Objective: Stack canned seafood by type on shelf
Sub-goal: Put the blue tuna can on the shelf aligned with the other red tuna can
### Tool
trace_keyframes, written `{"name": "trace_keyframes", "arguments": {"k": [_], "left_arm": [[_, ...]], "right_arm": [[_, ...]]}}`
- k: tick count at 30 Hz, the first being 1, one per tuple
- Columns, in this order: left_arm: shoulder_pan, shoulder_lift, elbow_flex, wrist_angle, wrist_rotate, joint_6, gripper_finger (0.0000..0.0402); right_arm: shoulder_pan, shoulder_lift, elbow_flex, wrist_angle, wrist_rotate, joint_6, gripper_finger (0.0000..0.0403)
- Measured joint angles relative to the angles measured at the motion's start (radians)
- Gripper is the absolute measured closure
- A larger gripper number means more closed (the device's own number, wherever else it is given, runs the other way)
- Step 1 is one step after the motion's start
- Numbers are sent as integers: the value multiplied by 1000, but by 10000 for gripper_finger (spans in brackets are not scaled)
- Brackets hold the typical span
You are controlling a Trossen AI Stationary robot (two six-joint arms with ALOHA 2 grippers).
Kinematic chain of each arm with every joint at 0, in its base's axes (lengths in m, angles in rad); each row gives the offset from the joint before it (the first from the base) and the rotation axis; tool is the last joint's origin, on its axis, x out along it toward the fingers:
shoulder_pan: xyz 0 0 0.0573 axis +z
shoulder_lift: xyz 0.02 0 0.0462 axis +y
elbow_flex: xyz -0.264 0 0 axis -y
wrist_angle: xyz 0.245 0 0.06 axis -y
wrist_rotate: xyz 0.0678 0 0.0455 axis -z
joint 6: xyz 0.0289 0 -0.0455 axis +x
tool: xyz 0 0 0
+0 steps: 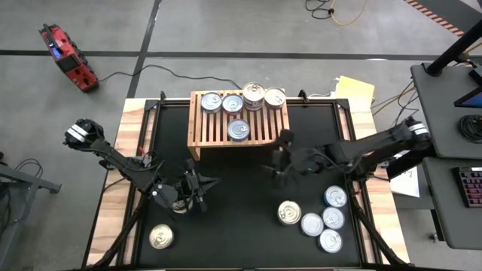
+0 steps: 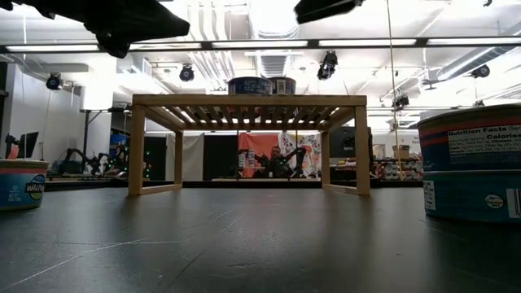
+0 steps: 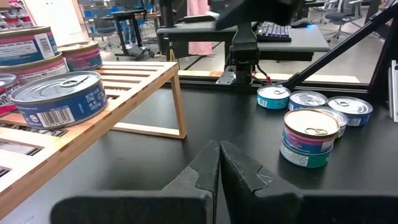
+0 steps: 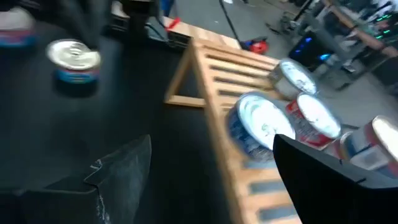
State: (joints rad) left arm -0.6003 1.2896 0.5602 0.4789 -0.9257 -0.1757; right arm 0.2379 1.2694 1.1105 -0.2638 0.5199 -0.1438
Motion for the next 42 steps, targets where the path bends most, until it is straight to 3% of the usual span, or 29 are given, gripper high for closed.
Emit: {"name": "trace_keyframes", "arguments": {"k": [6, 11, 23, 27, 30, 34, 38, 42], "left_arm": [[7, 0, 3, 19, 6, -2, 401], [38, 0, 27, 25, 102, 4, 401], [152, 0, 49, 22, 106, 56, 401], [206, 0, 56, 20, 197, 72, 401], [243, 0, 81, 21, 264, 113, 401], [278, 0, 137, 18, 272, 240, 401], [326, 0, 208, -81, 283, 361, 401], [420, 0, 275, -243, 289, 362, 401]], "right_arm": [[74, -92, -136, 46, 4, 96, 106], [103, -113, -214, 75, 8, 154, 126], [160, -116, -364, 189, 5, 196, 196], [166, -116, -385, 196, 4, 192, 225], [166, -116, -395, 197, 4, 195, 247], [166, -116, -401, 197, 4, 185, 277], [166, -116, -402, 196, 4, 171, 306], [166, -116, -402, 196, 4, 155, 331]]}}
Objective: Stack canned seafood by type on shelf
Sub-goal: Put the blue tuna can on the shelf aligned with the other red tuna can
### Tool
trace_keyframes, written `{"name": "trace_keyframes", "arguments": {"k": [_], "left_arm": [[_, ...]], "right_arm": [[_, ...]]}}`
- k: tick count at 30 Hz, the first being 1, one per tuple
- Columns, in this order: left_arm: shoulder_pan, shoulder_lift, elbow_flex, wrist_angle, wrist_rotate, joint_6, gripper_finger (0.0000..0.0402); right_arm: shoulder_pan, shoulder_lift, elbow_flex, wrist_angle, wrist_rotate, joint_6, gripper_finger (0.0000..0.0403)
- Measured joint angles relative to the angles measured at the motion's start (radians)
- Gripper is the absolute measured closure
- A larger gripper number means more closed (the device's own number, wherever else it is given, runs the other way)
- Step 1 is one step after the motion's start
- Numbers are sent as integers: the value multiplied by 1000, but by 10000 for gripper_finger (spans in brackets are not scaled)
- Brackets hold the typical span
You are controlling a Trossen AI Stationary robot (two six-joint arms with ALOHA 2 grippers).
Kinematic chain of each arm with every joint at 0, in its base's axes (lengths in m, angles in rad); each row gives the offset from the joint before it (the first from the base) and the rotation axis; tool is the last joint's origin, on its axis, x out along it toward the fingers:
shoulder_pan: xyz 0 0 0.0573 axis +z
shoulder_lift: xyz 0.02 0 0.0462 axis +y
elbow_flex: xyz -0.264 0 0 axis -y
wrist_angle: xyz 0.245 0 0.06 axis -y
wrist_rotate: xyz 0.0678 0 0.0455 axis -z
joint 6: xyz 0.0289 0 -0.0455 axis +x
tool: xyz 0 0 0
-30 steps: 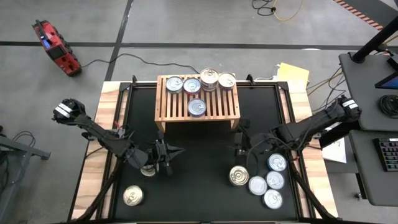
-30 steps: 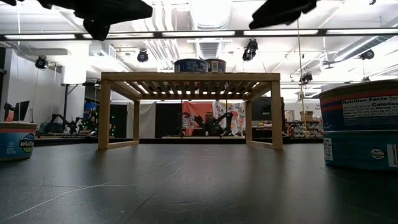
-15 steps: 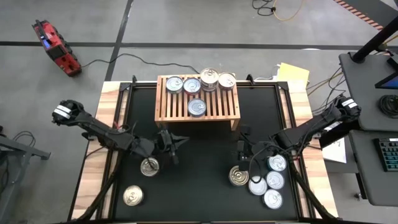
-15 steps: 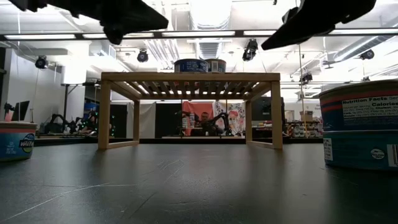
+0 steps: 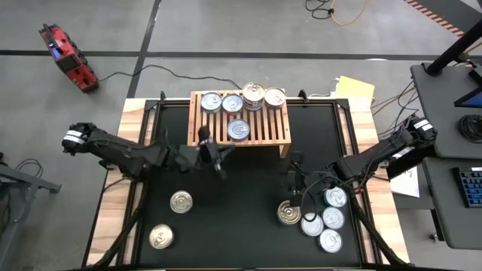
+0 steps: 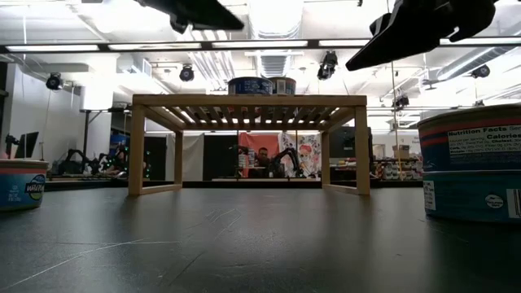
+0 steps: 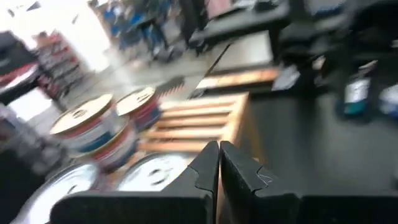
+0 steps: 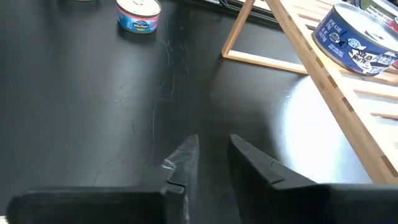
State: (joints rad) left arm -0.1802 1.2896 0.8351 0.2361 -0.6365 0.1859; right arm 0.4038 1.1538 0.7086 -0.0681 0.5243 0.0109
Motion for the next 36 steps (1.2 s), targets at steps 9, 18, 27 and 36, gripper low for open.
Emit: {"name": "trace_keyframes", "arguments": {"k": [9, 18, 27, 36], "left_arm": [[192, -1, 120, -310, 279, -100, 401], [231, 8, 116, -251, 288, -76, 401], [237, 104, 122, -179, 281, -56, 401], [244, 116, 181, -283, 201, -38, 401]], "right_arm": [[0, 0, 0, 0, 0, 4, 364], [0, 0, 0, 0, 0, 16, 363], [0, 0, 0, 3, 0, 21, 363], [0, 0, 0, -1, 0, 30, 361]]}}
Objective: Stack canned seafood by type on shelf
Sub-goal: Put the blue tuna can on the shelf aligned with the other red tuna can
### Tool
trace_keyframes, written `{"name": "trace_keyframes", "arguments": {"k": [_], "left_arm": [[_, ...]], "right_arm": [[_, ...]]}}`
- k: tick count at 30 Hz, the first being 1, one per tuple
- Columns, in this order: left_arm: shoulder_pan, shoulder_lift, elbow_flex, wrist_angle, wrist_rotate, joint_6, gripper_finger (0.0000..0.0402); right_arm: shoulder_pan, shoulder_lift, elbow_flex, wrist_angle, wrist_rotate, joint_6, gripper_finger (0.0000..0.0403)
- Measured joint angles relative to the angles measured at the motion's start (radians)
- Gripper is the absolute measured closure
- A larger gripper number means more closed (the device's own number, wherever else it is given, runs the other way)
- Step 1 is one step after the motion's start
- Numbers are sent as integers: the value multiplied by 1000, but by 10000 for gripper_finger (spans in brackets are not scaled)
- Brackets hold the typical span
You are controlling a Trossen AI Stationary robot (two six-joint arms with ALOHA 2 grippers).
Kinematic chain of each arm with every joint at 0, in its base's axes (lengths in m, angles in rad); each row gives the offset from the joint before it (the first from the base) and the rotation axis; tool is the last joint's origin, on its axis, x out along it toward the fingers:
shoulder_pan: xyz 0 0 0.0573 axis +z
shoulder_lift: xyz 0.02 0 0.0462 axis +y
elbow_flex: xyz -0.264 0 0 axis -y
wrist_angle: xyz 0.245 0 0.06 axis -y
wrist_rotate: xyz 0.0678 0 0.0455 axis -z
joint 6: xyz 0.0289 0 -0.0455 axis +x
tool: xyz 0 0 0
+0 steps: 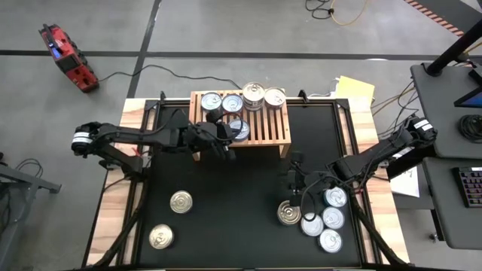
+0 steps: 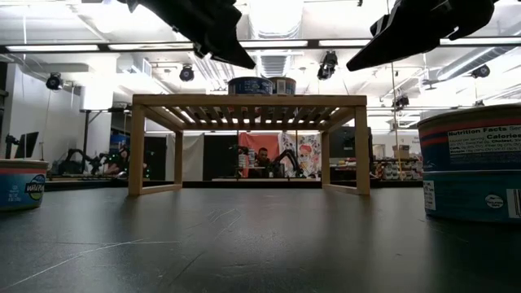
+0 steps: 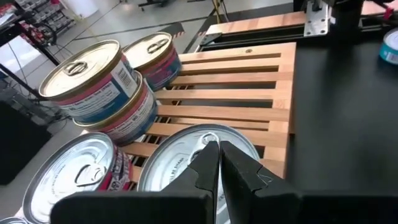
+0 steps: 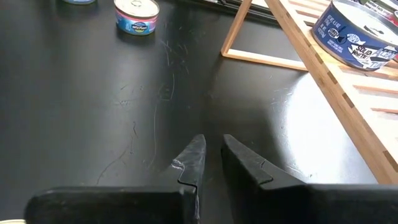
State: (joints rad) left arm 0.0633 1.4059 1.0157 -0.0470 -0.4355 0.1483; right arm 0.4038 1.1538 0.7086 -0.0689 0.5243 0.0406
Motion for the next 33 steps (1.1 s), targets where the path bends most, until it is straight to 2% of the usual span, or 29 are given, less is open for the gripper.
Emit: {"name": "trace_keyframes", "arguments": {"k": [16, 25, 33], "left_arm": [[10, 0, -9, -17, 0, -18, 401], [10, 0, -12, -16, 0, -32, 401], [10, 47, -14, 5, -1, -42, 401]], "right_arm": [[0, 0, 0, 0, 0, 5, 353], [0, 0, 0, 0, 0, 5, 364], [0, 0, 0, 0, 0, 5, 364]]}}
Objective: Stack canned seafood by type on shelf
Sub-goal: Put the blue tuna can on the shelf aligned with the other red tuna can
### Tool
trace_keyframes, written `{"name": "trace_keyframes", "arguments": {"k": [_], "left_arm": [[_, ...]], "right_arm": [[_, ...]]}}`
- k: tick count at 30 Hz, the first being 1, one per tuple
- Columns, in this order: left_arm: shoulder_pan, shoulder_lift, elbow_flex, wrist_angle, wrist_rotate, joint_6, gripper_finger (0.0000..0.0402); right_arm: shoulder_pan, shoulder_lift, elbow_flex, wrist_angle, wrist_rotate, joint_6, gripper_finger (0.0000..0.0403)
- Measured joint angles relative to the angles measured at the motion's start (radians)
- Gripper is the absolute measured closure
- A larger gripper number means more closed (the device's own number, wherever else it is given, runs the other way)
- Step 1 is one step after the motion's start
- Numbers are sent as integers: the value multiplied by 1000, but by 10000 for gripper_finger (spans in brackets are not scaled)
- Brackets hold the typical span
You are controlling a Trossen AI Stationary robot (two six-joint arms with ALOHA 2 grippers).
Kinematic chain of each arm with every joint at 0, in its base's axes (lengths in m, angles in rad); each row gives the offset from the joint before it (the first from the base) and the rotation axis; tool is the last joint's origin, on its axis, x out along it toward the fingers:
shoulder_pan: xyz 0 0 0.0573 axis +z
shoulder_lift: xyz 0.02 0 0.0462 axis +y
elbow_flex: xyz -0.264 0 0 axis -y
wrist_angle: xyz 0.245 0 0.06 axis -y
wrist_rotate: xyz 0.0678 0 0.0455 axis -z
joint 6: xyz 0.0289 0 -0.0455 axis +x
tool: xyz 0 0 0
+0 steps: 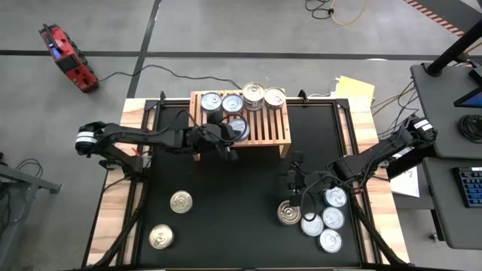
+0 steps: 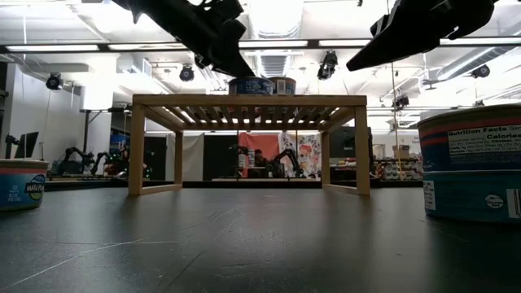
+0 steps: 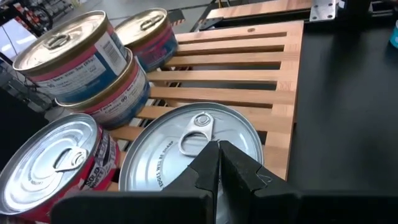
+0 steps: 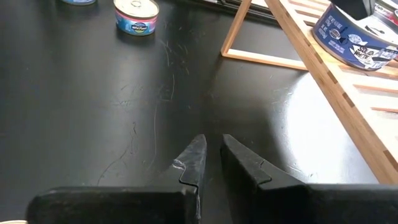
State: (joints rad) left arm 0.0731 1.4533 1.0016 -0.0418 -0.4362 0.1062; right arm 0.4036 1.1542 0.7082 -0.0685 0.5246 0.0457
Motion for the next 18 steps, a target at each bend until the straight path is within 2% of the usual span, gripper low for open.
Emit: {"name": "trace_keyframes", "arguments": {"k": [18], "left_arm": [[0, -13, 2, -55, -45, -11, 401]], "right_arm": [[0, 0, 0, 0, 0, 0, 364]]}}
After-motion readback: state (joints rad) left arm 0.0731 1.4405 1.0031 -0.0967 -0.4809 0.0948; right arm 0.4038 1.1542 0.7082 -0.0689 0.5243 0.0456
